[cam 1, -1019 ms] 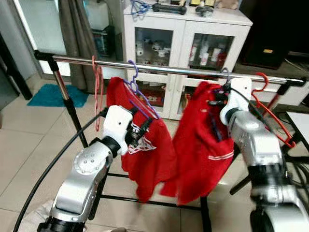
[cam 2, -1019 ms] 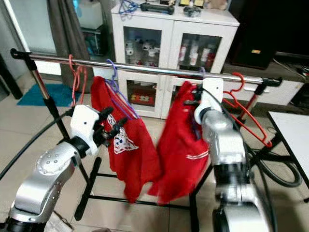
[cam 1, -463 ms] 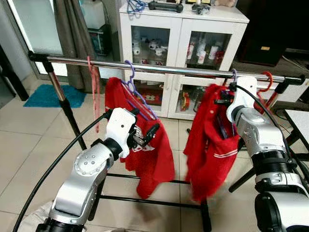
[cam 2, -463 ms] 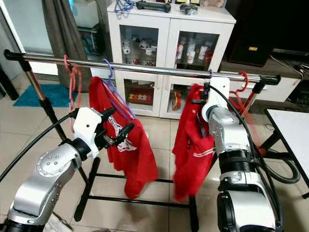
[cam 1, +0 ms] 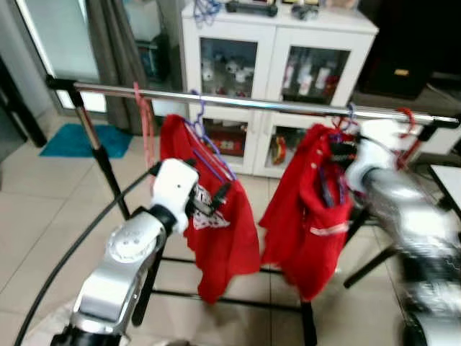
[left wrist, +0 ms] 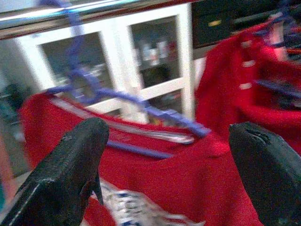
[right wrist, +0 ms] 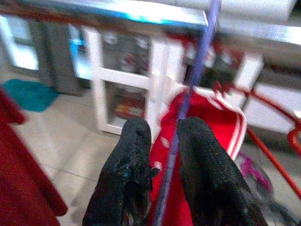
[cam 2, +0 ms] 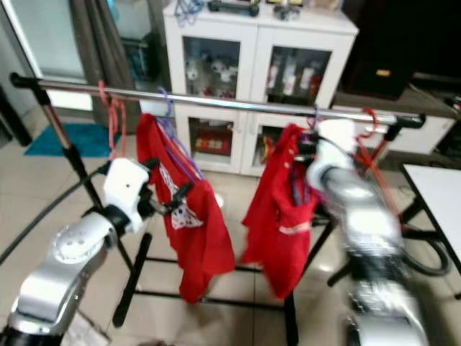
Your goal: Hang hanger
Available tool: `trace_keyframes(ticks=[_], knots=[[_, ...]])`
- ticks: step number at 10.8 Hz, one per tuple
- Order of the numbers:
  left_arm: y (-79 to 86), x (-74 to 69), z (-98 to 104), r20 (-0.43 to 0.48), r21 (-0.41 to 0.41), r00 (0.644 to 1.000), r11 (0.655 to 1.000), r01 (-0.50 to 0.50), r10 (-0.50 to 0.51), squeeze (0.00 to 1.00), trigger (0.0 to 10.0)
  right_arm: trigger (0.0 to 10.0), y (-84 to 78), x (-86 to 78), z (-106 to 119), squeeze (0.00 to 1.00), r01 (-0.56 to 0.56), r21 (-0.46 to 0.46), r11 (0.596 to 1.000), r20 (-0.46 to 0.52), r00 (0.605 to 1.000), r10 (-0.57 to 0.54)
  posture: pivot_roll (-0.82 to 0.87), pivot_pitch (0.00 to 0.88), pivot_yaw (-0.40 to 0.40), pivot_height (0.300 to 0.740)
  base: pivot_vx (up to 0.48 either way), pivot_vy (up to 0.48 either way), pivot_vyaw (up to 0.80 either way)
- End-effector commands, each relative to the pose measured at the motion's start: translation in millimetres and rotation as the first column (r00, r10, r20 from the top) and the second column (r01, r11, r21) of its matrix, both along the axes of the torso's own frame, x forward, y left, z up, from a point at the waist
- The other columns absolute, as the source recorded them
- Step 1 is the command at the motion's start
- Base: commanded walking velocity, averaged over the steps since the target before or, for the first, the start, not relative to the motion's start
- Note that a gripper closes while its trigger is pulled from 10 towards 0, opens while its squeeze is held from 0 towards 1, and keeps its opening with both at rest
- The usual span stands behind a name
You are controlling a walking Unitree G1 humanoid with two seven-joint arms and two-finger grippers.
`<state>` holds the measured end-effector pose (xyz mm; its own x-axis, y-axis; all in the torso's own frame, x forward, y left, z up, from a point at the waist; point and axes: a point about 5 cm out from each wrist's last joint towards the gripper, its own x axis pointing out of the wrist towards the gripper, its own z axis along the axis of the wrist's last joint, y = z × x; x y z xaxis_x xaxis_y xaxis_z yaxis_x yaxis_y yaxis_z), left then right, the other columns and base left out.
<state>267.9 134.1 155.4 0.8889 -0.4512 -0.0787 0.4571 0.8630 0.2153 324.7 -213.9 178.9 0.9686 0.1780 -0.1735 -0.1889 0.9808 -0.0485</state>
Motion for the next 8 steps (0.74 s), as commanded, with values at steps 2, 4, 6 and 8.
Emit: trace_keyframes(ticks=[2,4,6,8], knots=[[6.7,0.2,2,0.027,0.022,0.998,0.998,-0.052,0.052,1.00,10.0,10.0,2.3,-28.7,18,1.00,-0.155,0.049,0.987,0.028,0.988,0.153,0.08,0.000,-0.013,0.740,0.000,0.000,0.00],[8.0,0.0,2,0.044,0.011,0.995,0.996,-0.087,0.087,0.78,10.0,10.0,19.0,-73.6,15,1.00,-0.358,0.114,0.927,0.038,0.934,0.356,0.07,0.000,-0.007,0.740,0.000,0.000,0.00],[3.4,-1.1,3,0.050,-0.004,0.995,0.996,-0.090,0.090,0.58,10.0,10.0,44.6,-83.4,-9,1.00,-0.342,0.180,0.922,-0.010,0.937,0.350,0.07,0.000,-0.013,0.740,0.000,0.000,0.00],[5.3,-3.6,1,0.053,0.004,0.993,0.994,-0.107,0.106,0.16,10.0,10.0,51.0,-77.4,-22,1.00,-0.219,0.176,0.960,-0.004,0.975,0.223,0.08,0.000,-0.010,0.740,0.000,0.000,0.00]])
